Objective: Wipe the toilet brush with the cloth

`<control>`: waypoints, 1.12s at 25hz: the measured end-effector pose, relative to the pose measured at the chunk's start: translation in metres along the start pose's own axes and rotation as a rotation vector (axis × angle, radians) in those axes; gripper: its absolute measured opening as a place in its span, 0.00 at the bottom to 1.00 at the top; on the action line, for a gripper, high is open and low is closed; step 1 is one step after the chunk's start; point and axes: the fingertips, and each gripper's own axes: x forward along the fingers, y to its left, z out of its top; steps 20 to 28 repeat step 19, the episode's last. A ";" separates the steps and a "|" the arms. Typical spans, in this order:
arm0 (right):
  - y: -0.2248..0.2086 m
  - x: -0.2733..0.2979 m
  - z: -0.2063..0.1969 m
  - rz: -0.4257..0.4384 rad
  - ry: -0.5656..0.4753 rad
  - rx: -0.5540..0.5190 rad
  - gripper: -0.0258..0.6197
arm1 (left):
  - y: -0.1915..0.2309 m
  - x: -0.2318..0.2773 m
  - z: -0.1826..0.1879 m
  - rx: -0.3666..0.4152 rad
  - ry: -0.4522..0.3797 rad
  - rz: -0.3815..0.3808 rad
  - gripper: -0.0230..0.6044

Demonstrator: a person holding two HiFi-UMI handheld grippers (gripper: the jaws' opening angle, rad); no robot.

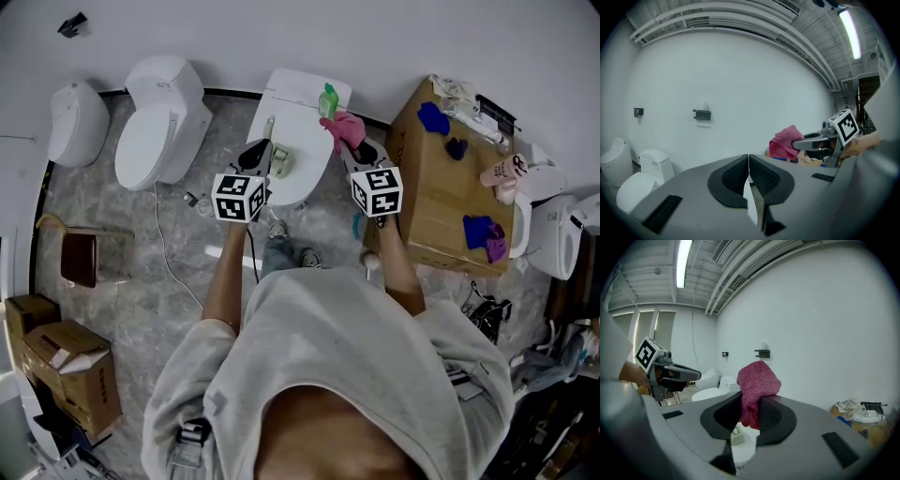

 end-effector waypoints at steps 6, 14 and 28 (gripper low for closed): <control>0.001 -0.006 -0.002 0.001 0.001 0.001 0.18 | -0.004 -0.005 -0.001 -0.001 -0.001 0.003 0.07; 0.004 -0.009 -0.006 0.008 0.006 -0.004 0.18 | -0.005 -0.010 -0.001 -0.001 -0.005 0.011 0.07; 0.005 -0.007 -0.009 0.007 0.012 -0.015 0.18 | -0.005 -0.008 -0.001 0.003 -0.007 0.010 0.07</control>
